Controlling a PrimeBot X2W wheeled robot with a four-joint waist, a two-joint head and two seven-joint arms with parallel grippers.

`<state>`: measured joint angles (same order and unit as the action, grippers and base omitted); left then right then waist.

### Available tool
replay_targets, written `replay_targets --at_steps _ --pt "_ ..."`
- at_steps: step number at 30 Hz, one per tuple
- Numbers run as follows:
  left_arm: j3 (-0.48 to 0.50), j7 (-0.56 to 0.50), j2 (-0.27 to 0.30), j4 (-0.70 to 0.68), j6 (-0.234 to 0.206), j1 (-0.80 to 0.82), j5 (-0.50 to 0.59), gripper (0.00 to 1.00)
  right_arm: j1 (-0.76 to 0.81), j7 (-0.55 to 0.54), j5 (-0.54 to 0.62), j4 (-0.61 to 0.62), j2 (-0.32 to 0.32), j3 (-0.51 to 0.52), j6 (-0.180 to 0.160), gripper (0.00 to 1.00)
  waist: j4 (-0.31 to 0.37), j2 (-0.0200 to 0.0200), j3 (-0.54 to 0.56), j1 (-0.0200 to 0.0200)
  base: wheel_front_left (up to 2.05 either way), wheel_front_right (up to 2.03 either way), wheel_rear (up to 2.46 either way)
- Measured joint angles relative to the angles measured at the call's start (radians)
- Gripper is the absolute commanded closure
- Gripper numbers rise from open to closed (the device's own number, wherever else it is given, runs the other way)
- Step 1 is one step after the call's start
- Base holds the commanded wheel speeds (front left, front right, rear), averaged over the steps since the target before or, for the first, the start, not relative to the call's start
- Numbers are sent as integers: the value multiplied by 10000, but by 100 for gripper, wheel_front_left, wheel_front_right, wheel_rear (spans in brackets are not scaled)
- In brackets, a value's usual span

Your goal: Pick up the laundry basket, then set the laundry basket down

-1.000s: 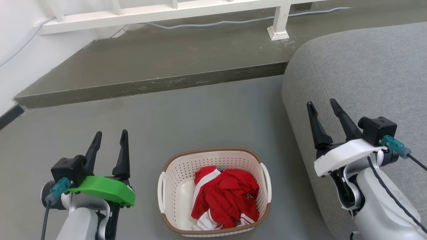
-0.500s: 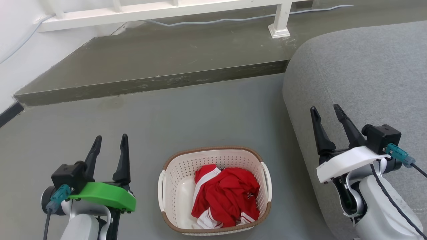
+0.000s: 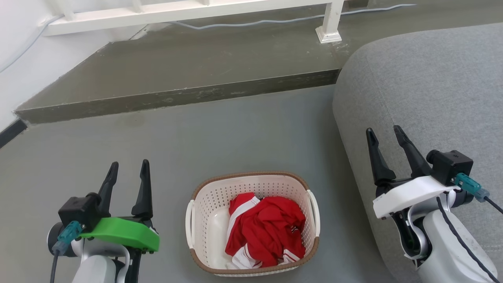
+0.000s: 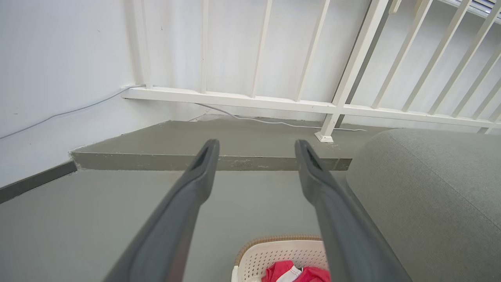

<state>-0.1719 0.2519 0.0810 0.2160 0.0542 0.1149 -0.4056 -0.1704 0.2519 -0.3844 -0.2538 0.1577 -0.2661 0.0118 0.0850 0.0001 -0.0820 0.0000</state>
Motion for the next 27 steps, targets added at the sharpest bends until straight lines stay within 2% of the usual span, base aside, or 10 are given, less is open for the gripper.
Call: replay_targets --at_steps 15,16,27 --pt "107 0 -86 -21 171 -81 88 0 158 0 196 0 -104 295 146 0 20 0 -40 0 0 0 0" --pt "104 0 -92 -17 221 -88 82 100 158 0 219 0 -105 309 159 100 18 0 -43 0 0 0 0" --pt "102 -153 -247 454 240 -351 -380 100 593 -77 -215 -428 -324 364 217 100 -13 0 -13 0 0 0 0"
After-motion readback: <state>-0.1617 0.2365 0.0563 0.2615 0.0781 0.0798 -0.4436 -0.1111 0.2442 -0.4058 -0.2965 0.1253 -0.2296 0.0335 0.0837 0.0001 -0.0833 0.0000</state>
